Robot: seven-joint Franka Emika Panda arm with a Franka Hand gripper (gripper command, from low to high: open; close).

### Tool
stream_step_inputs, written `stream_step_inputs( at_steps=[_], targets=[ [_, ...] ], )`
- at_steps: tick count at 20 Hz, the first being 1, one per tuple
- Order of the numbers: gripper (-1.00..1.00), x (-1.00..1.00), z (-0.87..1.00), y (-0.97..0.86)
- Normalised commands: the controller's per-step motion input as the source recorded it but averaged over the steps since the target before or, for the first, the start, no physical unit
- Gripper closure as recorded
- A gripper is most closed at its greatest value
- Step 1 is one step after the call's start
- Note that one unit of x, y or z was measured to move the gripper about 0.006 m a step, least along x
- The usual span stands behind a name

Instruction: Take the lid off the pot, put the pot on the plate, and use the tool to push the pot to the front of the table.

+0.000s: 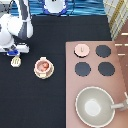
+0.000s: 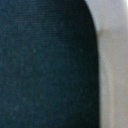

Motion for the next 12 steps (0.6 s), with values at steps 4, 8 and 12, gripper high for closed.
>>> stream_step_inputs(
  at_steps=[4, 8, 12],
  targets=[
    [1.00, -0.29, 0.70, 0.00],
    [1.00, -0.42, 0.89, 0.09],
    [1.00, -0.64, 0.77, 0.44]
  ],
)
